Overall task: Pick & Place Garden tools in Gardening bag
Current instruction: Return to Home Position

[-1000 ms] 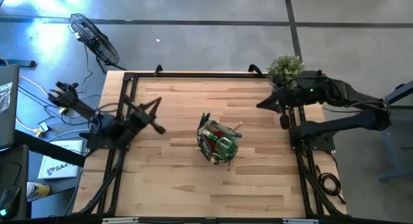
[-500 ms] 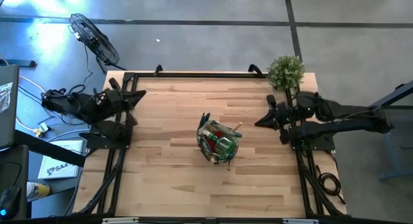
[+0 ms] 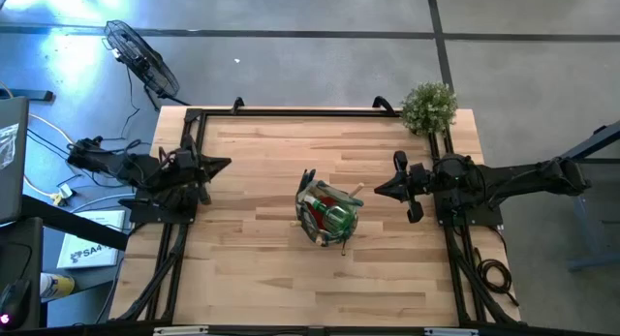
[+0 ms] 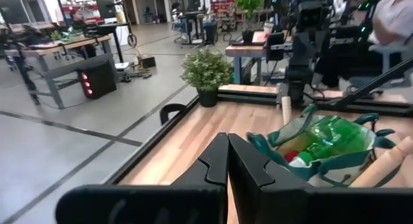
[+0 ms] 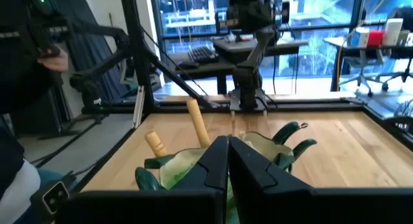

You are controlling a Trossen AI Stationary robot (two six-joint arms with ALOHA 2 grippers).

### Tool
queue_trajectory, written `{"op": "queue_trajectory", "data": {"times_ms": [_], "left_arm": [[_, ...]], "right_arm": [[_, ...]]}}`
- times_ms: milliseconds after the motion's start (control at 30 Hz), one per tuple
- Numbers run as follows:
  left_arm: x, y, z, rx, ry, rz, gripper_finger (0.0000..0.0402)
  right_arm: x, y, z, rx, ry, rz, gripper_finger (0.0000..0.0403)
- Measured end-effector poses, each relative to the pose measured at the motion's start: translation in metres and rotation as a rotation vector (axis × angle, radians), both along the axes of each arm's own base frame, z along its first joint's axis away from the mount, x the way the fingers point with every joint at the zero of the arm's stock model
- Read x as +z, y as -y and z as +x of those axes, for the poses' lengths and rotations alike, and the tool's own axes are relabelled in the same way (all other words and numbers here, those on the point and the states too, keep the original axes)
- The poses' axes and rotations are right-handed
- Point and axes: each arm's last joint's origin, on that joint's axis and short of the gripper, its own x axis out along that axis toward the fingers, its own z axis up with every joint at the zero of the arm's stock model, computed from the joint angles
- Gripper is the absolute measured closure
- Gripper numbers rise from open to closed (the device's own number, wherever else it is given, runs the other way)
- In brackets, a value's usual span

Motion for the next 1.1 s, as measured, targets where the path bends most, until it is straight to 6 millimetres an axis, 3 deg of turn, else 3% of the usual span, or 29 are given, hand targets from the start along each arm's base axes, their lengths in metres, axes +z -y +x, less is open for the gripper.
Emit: {"op": "queue_trajectory", "data": {"times_ms": [300,567,967,1100], "left_arm": [[-0.043,0.003,0.003,-0.094,0.084,-0.052,0.0401],[-0.078,0.004,0.003,-0.108,0.087,-0.105,0.0401],[-0.099,0.006,0.002,-0.199,0.099,-0.088,0.0401],[-0.106,0.007,0.003,-0.223,0.106,-0.093,0.0401]], "right_arm": [[-0.032,-0.001,-0.004,0.026,0.05,0.015,0.0398],[-0.046,-0.001,-0.009,0.026,0.081,0.026,0.0398],[-0.074,0.0,-0.018,-0.022,0.088,0.085,0.0399],[-0.074,-0.002,-0.018,-0.008,0.083,0.105,0.0399]]}}
